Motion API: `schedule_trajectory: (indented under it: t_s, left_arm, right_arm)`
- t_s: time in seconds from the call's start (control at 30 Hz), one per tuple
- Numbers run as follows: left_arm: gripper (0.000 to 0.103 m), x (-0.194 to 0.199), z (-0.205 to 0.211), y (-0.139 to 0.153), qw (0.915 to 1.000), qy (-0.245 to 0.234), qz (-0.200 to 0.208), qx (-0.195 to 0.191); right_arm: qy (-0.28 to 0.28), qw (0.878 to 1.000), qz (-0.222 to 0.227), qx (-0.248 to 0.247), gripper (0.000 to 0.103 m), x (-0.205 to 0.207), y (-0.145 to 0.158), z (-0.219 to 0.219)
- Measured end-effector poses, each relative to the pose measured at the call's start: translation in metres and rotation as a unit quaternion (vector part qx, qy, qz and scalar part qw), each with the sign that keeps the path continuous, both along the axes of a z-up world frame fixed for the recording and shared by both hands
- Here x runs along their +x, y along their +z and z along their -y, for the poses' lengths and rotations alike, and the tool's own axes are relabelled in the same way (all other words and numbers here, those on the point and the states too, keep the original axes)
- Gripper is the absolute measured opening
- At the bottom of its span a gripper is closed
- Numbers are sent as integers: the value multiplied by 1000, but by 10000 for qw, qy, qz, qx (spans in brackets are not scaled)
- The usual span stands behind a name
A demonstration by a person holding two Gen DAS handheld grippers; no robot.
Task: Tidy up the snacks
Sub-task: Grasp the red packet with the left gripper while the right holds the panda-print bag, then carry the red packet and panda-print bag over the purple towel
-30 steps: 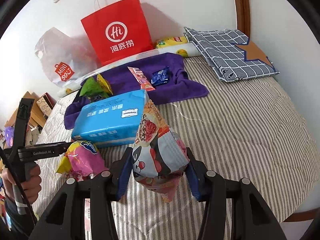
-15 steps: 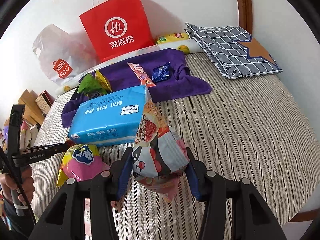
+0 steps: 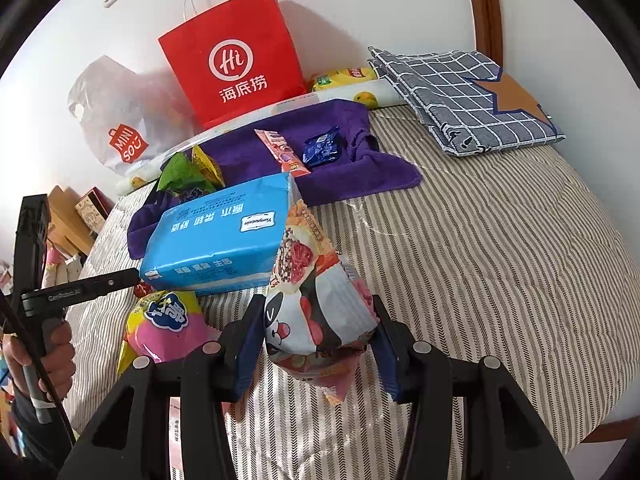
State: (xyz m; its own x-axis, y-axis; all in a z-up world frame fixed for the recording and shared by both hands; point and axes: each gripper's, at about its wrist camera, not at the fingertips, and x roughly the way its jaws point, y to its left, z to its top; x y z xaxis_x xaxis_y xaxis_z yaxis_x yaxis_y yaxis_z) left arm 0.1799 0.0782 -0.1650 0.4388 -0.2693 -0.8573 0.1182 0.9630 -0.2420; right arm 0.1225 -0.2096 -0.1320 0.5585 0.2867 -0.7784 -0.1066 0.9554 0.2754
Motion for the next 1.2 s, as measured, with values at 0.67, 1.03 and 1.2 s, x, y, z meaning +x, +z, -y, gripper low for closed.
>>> schedule_trajectory:
  t_s: [0.67, 1.03, 1.2]
  left_arm:
    - [38, -2, 9, -5, 9967, 189, 108, 786]
    - [39, -8, 6, 56, 9984, 114, 497, 228]
    - [39, 11, 14, 77, 9979, -31, 636, 78]
  right_arm:
    - [133, 9997, 185, -74, 47, 6, 13, -5]
    - [250, 9976, 592, -269, 47, 35, 52, -27]
    - [250, 9963, 781, -273, 47, 58, 70, -33]
